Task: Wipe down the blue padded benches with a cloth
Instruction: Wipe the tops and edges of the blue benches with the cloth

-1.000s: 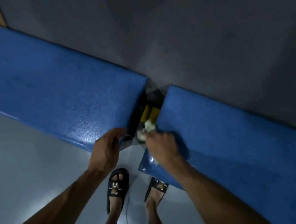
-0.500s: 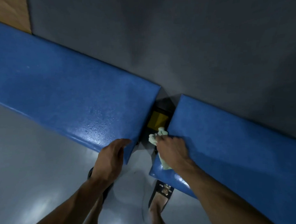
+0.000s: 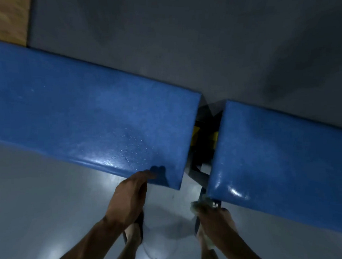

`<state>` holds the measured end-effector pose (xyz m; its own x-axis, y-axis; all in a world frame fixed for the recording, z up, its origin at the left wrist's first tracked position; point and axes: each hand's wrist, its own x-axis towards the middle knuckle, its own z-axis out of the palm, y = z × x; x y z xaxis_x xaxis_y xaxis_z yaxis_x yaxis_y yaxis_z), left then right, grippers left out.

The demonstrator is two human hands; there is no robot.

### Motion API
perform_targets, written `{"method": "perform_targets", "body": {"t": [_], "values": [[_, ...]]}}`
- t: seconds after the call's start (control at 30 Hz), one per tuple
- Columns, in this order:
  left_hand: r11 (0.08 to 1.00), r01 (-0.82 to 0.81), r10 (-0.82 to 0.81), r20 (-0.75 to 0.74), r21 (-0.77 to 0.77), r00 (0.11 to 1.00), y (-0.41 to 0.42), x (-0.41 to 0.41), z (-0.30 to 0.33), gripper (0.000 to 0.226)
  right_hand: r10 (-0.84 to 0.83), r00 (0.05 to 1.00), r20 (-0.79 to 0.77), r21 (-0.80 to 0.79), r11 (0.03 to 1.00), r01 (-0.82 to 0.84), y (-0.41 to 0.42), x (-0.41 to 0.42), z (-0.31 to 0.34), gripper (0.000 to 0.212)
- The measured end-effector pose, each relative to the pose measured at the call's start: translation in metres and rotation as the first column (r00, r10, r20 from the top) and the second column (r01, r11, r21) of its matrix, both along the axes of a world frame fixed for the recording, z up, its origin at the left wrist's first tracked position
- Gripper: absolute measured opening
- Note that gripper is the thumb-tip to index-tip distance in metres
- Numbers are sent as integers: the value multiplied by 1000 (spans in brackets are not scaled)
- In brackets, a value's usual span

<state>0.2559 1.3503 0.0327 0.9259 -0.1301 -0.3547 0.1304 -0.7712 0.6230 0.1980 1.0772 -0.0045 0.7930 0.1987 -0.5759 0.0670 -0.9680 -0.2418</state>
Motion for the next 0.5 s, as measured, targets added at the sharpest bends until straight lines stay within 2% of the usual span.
{"method": "perform_targets", "body": {"t": [0.03, 0.1, 0.13, 0.2, 0.33, 0.5], "values": [[1000, 18, -18, 2, -9, 1000, 9, 2, 0, 36, -128, 992, -21, 25, 991, 128, 1, -11, 5, 18], [998, 47, -47, 10, -35, 999, 22, 5, 1, 37, -141, 988, -63, -20, 990, 140, 7, -31, 5, 46], [997, 68, -68, 16, -42, 998, 27, 6, 0, 37, -187, 974, -127, -86, 980, 177, 9, -38, 4, 50], [994, 104, -103, 44, -30, 994, 33, 8, -2, 36, -239, 971, 15, -134, 962, 239, 10, -44, -1, 42], [987, 160, -158, 102, -9, 982, 36, 11, -2, 36, -444, 867, 225, 11, 891, 453, 31, -25, 14, 38], [967, 246, -255, 203, 68, 945, 37, 17, -9, 38, -554, 765, 329, 177, 832, 526, 48, 1, 3, 38]]}}
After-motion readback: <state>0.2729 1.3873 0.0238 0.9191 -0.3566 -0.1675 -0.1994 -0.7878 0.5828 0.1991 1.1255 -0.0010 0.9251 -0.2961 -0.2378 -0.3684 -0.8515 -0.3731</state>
